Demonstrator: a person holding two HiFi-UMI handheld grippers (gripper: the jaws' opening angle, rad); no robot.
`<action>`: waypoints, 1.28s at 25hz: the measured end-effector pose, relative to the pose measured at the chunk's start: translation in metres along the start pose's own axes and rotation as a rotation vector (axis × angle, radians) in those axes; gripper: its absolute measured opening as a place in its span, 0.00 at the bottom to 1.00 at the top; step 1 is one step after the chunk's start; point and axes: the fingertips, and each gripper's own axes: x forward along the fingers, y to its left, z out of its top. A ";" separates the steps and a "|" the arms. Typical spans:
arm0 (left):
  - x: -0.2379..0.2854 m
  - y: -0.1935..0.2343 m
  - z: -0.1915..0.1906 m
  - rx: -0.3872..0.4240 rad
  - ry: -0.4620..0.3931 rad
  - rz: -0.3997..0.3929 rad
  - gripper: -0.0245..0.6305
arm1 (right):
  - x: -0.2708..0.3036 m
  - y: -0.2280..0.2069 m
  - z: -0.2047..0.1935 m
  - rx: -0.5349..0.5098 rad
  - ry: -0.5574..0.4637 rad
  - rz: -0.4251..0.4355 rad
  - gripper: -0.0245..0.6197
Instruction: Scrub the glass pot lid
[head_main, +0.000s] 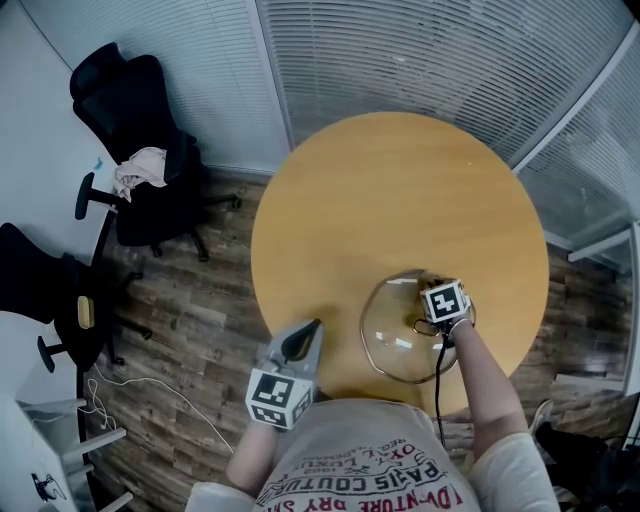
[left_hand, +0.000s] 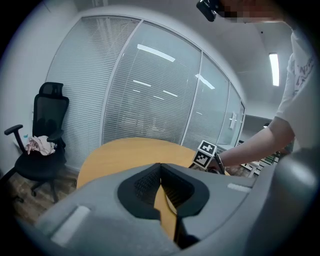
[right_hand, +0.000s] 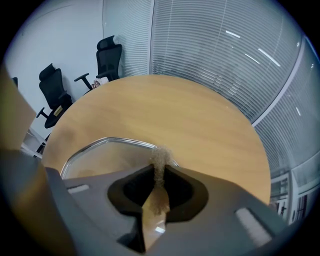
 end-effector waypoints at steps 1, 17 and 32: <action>0.000 0.001 0.000 -0.002 0.001 0.000 0.05 | 0.000 0.000 0.000 -0.004 0.007 -0.008 0.14; -0.004 0.026 0.003 -0.017 -0.017 0.041 0.05 | 0.009 0.026 0.026 -0.134 -0.001 0.031 0.14; -0.004 0.024 0.006 -0.022 -0.030 0.034 0.05 | 0.001 0.087 0.050 -0.391 -0.067 0.071 0.14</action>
